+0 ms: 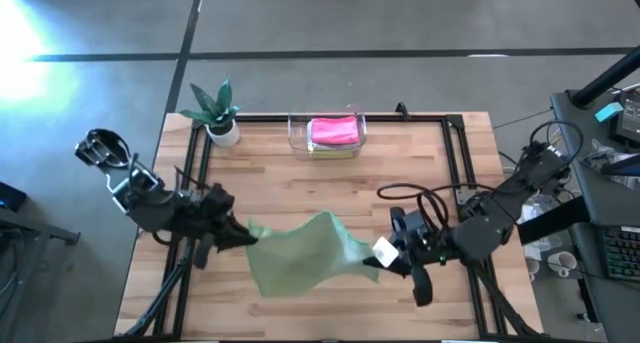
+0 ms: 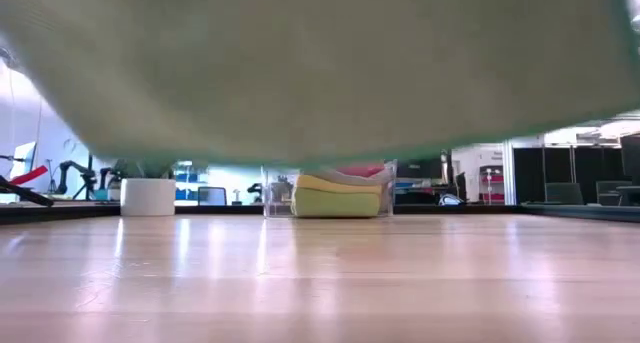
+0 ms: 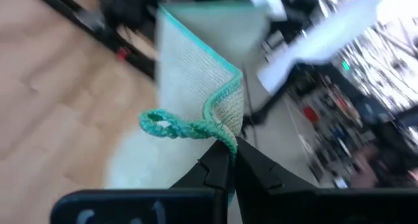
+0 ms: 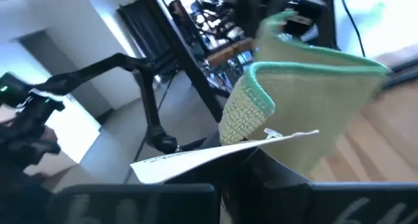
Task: Fold microfiber towels
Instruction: Fold the green microfiber cloth
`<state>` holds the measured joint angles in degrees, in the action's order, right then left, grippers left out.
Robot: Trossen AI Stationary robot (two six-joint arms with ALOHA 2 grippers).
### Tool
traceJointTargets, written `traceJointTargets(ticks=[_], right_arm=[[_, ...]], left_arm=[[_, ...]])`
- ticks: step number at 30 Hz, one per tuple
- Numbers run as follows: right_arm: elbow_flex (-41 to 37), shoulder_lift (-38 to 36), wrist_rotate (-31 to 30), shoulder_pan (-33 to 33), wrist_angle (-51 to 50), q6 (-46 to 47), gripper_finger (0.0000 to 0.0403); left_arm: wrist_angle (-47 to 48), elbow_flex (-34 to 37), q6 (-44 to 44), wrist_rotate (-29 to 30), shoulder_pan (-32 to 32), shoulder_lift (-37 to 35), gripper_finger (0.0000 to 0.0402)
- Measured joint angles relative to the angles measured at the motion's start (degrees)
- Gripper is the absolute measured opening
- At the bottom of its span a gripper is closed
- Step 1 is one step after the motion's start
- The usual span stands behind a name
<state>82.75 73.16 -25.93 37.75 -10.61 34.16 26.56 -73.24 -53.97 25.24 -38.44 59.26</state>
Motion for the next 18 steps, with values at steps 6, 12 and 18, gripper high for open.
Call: traceJointTargets(ticks=[6, 12, 18], right_arm=[[5.5, 3.7, -1.9, 2.0, -5.5, -1.7, 0.0009], [8.7, 6.1, -7.8, 2.4, -12.2, 2.4, 0.0008], [9.6, 6.8, -10.4, 2.4, -13.0, 2.3, 0.0008]], left_arm=[[13.5, 0.1, 4.6, 13.5, 0.1, -3.0, 0.0000], [13.7, 1.9, 3.9, 19.5, 0.0, 1.8, 0.0000], [6.6, -4.3, 33.1, 20.5, -1.0, 11.7, 0.0000]])
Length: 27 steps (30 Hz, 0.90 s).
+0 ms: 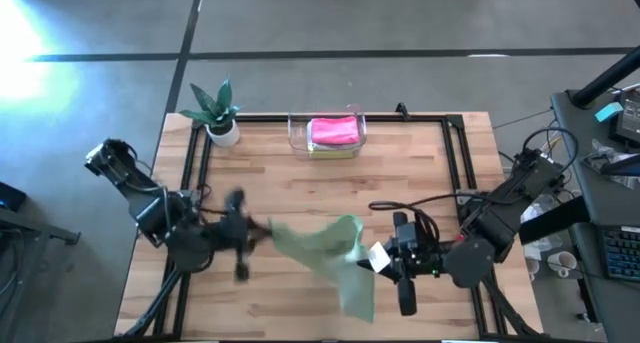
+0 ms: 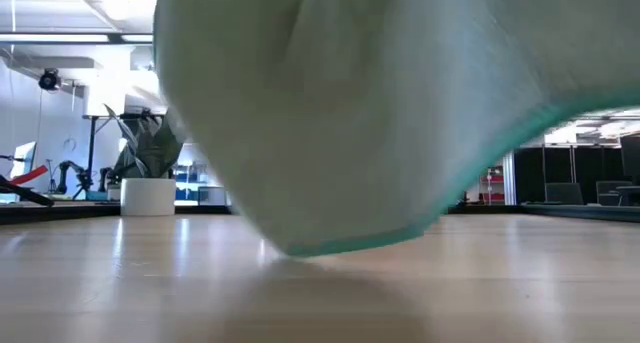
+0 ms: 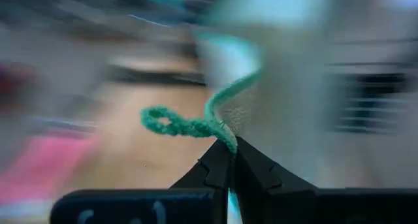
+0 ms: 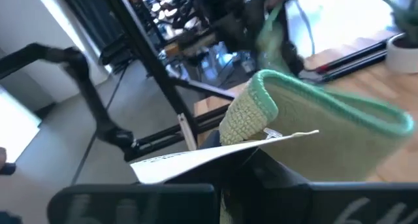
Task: Fold microfiber towels
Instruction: Fold the green microfiber cloth
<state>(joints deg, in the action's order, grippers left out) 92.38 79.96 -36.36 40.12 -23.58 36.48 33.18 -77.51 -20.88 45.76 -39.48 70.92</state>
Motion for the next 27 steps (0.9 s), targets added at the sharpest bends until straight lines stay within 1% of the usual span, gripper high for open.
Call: traceJointTargets(ticks=[1, 3, 4, 5, 6, 8, 10, 11, 12, 13, 15, 16, 17, 18, 19, 20, 21, 22, 23, 24, 25, 26, 27], right_arm=[[0.1, 0.0, -0.7, 0.0, 0.0, -0.1, 0.0008], [0.1, -0.3, -1.6, 0.0, 0.0, -0.3, 0.0009], [0.1, -0.5, -2.0, 0.0, 0.0, -0.3, 0.0008], [0.1, -0.7, -2.5, 0.0, -0.1, -0.5, 0.0008], [0.1, -0.8, -2.7, 0.0, -0.1, -0.5, 0.0008], [0.1, -1.0, -2.8, 0.0, -0.2, -1.2, 0.0008], [0.1, -1.1, -2.8, 0.0, -0.2, -1.9, 0.0008], [0.1, -1.2, -2.8, 0.0, -0.2, -2.0, 0.0008], [0.1, -1.2, -2.7, 0.0, -0.2, -2.0, 0.0008], [0.1, -1.2, -2.7, 0.0, -0.2, -2.0, 0.0009], [0.1, -1.2, -2.7, 0.0, -0.2, -2.1, 0.0009], [0.1, -1.2, -2.7, 0.0, -0.2, -2.1, 0.0008], [0.1, -1.2, -2.7, 0.0, -0.2, -2.1, 0.0009], [0.1, -1.2, -2.7, 0.0, -0.2, -2.2, 0.0009], [0.1, -1.2, -2.7, 0.0, -0.2, -2.2, 0.0008], [0.1, -1.2, -2.7, 0.0, -0.2, -2.2, 0.0008], [0.1, -1.2, -2.7, 0.0, -0.2, -2.2, 0.0008], [0.1, -1.2, -2.7, 0.0, -0.2, -2.2, 0.0009], [0.1, -1.2, -2.7, 0.0, -0.2, -2.2, 0.0009], [0.1, -1.2, -2.7, 0.0, -0.2, -2.1, 0.0009], [0.1, -1.2, -2.7, 0.0, -0.1, -2.1, 0.0008], [0.1, -1.2, -2.7, 0.0, -0.1, -2.1, 0.0009], [0.1, -1.1, -2.7, 0.0, -0.1, -2.0, 0.0008]], left_arm=[[3.3, -1.9, 2.4, 8.9, 0.0, 0.9, 0.0000], [7.5, -5.3, 3.2, 27.2, 0.2, 2.5, 0.0000], [8.4, -6.6, 3.4, 33.6, 0.6, 3.0, 0.0000], [8.3, -7.7, 4.4, 37.3, 1.1, 3.5, 0.0000], [8.0, -8.6, 6.2, 38.9, 1.7, 3.7, 0.0000], [7.8, -9.7, 10.9, 39.0, 2.5, 3.8, 0.0000], [7.2, -10.4, 12.2, 37.7, 3.2, 3.7, 0.0000], [5.9, -10.8, 11.7, 34.6, 3.3, 3.6, 0.0000], [4.2, -11.0, 10.6, 28.4, 3.3, 3.5, 0.0000], [2.5, -11.2, 9.1, 19.3, 3.3, 3.3, 0.0000], [-2.0, -11.4, 5.8, -4.5, 3.8, 3.1, 0.0000], [-4.2, -11.4, 5.0, -15.5, 4.5, 3.1, 0.0000], [-5.8, -11.4, 4.9, -23.3, 5.0, 3.3, 0.0000], [-6.7, -11.4, 4.9, -26.6, 5.4, 3.3, 0.0000], [-6.3, -11.4, 4.9, -25.1, 5.7, 3.0, 0.0000], [-4.8, -11.6, 5.0, -19.4, 5.7, 2.5, 0.0000], [-3.2, -11.8, 5.2, -10.7, 5.6, 2.0, 0.0000], [-1.6, -11.9, 5.2, -0.8, 5.5, 1.2, 0.0000], [0.2, -11.9, 4.8, 11.2, 5.2, 0.7, 0.0000], [0.3, -11.7, 4.5, 21.2, 4.9, 0.3, 0.0000], [0.0, -11.4, 3.1, 28.3, 4.6, 0.1, 0.0000], [-0.1, -11.4, 1.1, 30.8, 4.6, 0.0, 0.0000], [-0.6, -11.4, -1.5, 29.3, 4.5, 0.0, 0.0000]])
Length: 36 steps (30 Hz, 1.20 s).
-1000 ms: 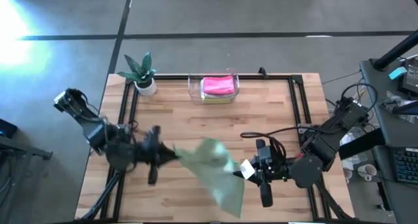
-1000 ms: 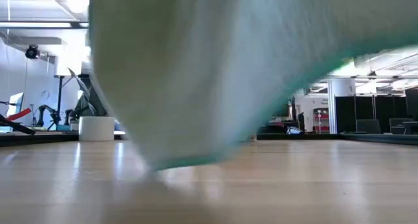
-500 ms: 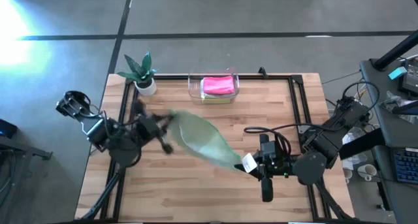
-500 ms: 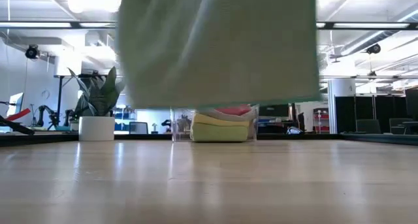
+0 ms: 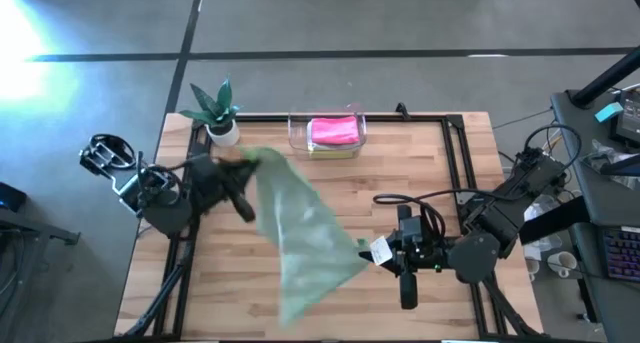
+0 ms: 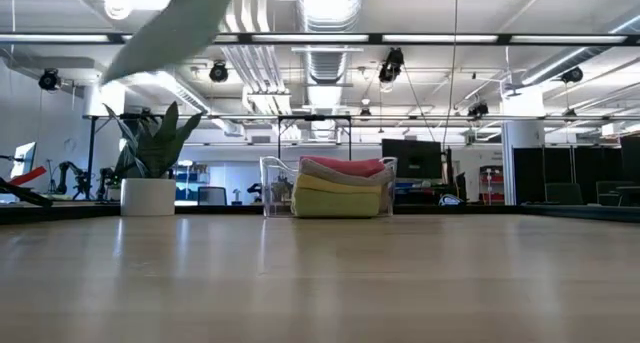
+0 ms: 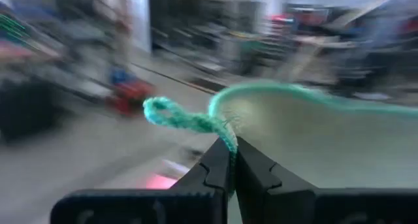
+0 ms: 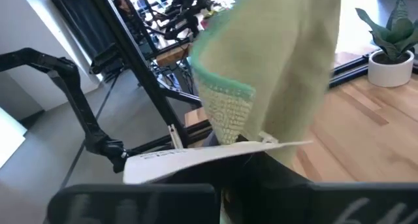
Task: Fold microfiber towels
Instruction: Fold the green microfiber cloth
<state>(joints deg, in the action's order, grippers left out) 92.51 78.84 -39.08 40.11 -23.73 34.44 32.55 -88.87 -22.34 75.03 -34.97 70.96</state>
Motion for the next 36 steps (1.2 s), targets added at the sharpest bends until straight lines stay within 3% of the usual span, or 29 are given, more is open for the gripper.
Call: traceJointTargets(ticks=[1, 4, 5, 6, 11, 22, 36], right_arm=[[0.0, 0.0, 0.0, 0.0, 0.0, 0.0, 0.0008], [0.0, 0.0, 0.0, 0.0, 0.0, 0.0, 0.0009], [0.0, 0.0, 0.0, 0.0, 0.0, 0.0, 0.0009], [0.0, 0.0, 0.0, 0.0, 0.0, 0.0, 0.0008], [0.0, 0.0, 0.1, 0.0, 0.0, 0.5, 0.0009], [0.0, 0.0, 1.4, 2.4, 0.0, 4.5, 0.0009], [0.0, 1.1, 1.6, 6.6, 0.4, 12.6, 0.0009]], left_arm=[[-1.0, 0.0, -3.1, -5.6, -0.1, 0.1, 0.0000], [-5.7, 0.1, -8.3, -31.3, -0.6, 1.7, 0.0000], [-6.6, 0.1, -7.5, -36.2, -0.7, 2.6, 0.0000], [-6.6, 0.1, -6.6, -37.4, -0.8, 3.4, 0.0000], [-5.0, -0.2, -5.7, -30.4, -0.6, 3.9, 0.0000], [-1.6, 0.0, -6.1, -31.0, -6.6, 4.2, 0.0000], [-1.5, -0.3, -21.6, -30.9, -16.4, 8.9, 0.0000]])
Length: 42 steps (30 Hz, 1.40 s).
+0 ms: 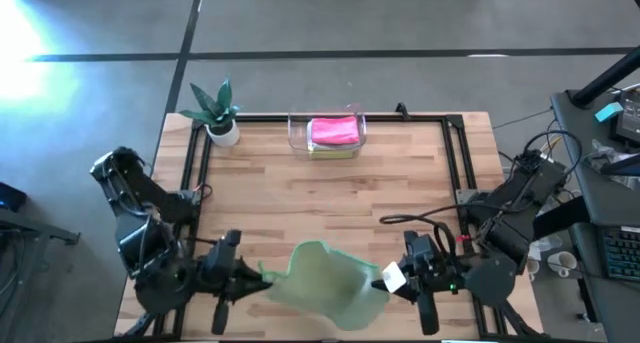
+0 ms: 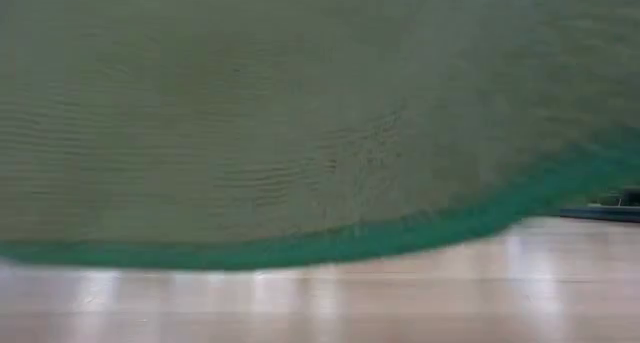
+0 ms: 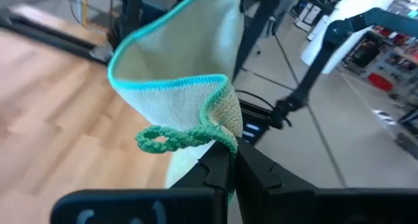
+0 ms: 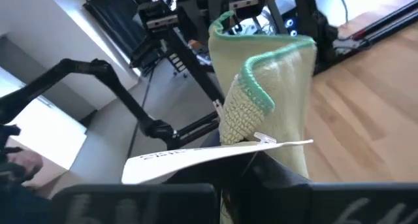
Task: Fold microfiber towels
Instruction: Fold the green microfiber cloth
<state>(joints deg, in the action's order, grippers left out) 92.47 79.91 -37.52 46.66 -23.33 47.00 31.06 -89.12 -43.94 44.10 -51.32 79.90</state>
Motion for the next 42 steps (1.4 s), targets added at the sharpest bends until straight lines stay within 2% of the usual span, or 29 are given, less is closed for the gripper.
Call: traceJointTargets(ticks=[5, 10, 15, 20, 25, 30, 36, 42], right_arm=[[0.0, 1.4, 0.0, 1.2, 0.3, 3.0, 0.0009], [0.0, 2.0, -0.6, 1.2, 2.9, 1.9, 0.0009], [0.0, 2.4, -3.2, 0.8, -2.1, 2.4, 0.0009], [0.0, 2.8, -9.7, -2.8, -14.4, 11.2, 0.0009], [0.0, 4.0, -11.4, -8.3, -26.1, 16.8, 0.0009], [0.0, 6.3, -10.3, -13.3, -35.7, 17.7, 0.0009], [0.0, 8.5, -13.0, -17.6, -45.6, 17.2, 0.0009], [-0.1, 11.1, -13.1, -21.8, -48.4, 11.9, 0.0009]], left_arm=[[1.6, -0.4, -7.2, 0.0, -2.5, 0.0, 0.0000], [1.9, -1.5, -8.2, 0.1, -3.3, -0.4, 0.0000], [11.8, 0.0, -11.6, 0.7, -2.5, -0.4, 0.0000], [31.8, 0.7, -20.9, 1.5, 1.7, -0.3, 0.0000], [44.8, 0.7, -21.4, 2.5, 8.5, -0.5, 0.0000], [46.4, 3.3, -14.4, 2.9, 16.0, -0.6, 0.0000], [46.0, 9.3, -12.2, 3.2, 23.9, -0.6, 0.0000], [44.7, 14.5, -9.2, 5.2, 31.6, -0.6, 0.0000]])
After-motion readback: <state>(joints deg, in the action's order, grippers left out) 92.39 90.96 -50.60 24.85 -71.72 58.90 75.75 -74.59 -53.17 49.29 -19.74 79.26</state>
